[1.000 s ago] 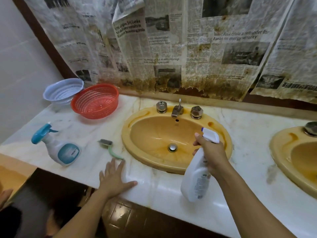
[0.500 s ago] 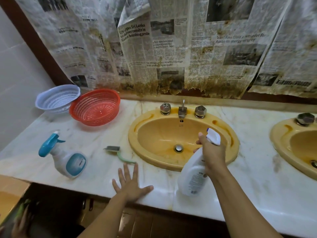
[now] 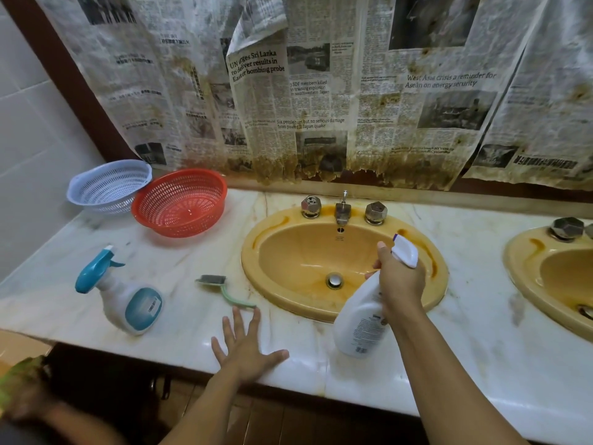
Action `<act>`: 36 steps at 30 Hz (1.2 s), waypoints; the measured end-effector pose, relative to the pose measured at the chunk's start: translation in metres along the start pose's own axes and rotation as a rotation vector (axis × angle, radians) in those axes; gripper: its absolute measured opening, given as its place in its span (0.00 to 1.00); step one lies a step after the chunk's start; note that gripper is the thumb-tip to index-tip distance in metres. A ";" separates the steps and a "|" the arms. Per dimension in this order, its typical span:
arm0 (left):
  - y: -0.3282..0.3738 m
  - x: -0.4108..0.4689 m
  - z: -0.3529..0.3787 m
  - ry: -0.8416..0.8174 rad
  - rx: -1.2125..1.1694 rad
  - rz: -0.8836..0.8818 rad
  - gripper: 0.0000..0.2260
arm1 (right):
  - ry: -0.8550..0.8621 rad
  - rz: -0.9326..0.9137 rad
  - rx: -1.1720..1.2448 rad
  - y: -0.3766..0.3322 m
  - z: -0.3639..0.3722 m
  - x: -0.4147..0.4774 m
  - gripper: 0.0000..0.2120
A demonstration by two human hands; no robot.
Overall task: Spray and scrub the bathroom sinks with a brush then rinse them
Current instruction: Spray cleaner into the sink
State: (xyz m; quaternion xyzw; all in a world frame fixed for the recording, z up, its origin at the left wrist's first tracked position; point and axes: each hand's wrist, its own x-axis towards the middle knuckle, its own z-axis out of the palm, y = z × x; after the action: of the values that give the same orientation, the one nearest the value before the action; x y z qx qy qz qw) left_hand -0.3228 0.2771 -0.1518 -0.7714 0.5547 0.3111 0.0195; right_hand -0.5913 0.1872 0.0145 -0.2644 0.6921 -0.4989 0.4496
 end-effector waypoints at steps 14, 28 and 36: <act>-0.062 0.000 -0.009 0.216 -0.075 0.113 0.46 | -0.227 -0.022 -0.084 0.001 0.009 -0.022 0.18; -0.068 0.004 -0.009 0.130 -0.010 0.144 0.47 | -0.401 -0.029 -0.112 0.012 0.035 -0.039 0.14; -0.069 0.001 -0.012 0.101 -0.057 0.165 0.47 | -0.586 -0.026 -0.250 0.031 0.040 -0.051 0.10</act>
State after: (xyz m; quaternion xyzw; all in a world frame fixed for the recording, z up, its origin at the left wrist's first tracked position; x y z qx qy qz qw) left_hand -0.2567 0.2981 -0.1643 -0.7379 0.6077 0.2881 -0.0561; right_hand -0.5297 0.2217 0.0000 -0.4591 0.5857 -0.3182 0.5873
